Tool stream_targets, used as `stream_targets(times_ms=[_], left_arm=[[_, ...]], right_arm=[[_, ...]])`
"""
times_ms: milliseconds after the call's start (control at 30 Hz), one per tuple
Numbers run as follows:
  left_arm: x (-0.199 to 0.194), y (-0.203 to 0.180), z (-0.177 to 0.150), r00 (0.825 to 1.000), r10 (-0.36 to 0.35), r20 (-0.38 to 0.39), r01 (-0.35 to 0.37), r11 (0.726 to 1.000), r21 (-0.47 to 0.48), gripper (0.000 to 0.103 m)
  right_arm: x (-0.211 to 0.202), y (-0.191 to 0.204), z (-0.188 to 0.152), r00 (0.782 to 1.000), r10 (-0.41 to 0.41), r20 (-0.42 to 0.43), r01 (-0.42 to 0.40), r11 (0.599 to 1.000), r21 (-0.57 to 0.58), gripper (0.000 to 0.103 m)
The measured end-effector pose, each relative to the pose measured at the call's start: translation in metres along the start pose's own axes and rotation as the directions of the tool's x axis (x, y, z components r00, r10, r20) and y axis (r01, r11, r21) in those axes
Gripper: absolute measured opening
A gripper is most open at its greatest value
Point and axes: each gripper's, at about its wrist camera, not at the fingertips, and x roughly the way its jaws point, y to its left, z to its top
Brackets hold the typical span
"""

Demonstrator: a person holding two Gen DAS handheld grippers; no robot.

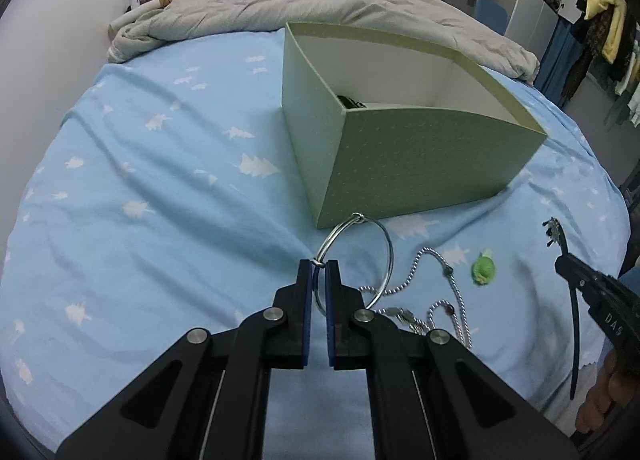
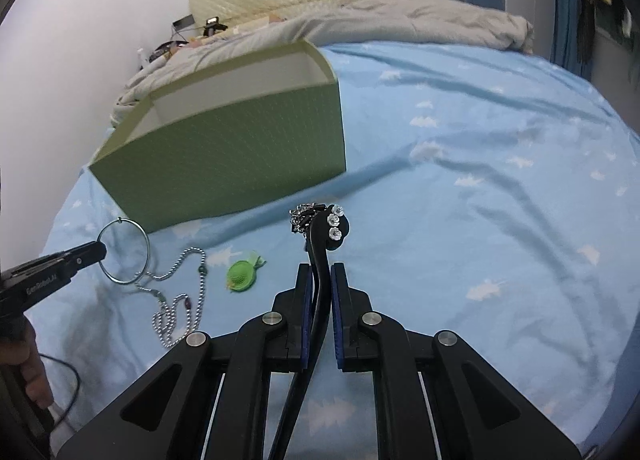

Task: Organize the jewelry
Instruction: 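Lift the hoop ring and cord keychain and carry both over the box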

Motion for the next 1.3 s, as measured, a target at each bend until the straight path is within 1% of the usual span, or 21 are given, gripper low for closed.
stream_targets(times_ms=[167,433,733,1033,1200,1300], left_arm=[[-0.022,-0.002,-0.005,1.0,-0.022,0.004,0.022,1.0,-0.018,0.005],[-0.061,-0.008,-0.009,0.998,-0.055,0.033,0.055,0.998,-0.021,0.005],[-0.088,-0.017,-0.005,0.995,-0.082,0.058,0.083,0.996,-0.016,0.005],[-0.093,-0.021,0.026,0.991,-0.088,0.099,0.089,0.996,-0.004,0.005],[-0.089,-0.026,0.048,0.989,-0.093,0.113,0.093,0.996,0.005,0.005],[-0.082,-0.026,0.063,0.989,-0.095,0.115,0.095,0.995,0.002,0.005]], right_arm=[[-0.024,0.004,0.0,1.0,0.016,0.026,-0.015,1.0,-0.026,0.007],[-0.061,0.024,0.001,0.997,0.053,0.062,-0.048,0.996,-0.076,0.007],[-0.096,0.034,0.009,0.991,0.079,0.106,-0.067,0.991,-0.113,0.007],[-0.1,0.041,0.034,0.983,0.11,0.15,-0.091,0.987,-0.13,0.007],[-0.095,0.047,0.058,0.977,0.131,0.17,-0.106,0.983,-0.147,0.007],[-0.084,0.05,0.079,0.974,0.138,0.179,-0.111,0.981,-0.156,0.007]])
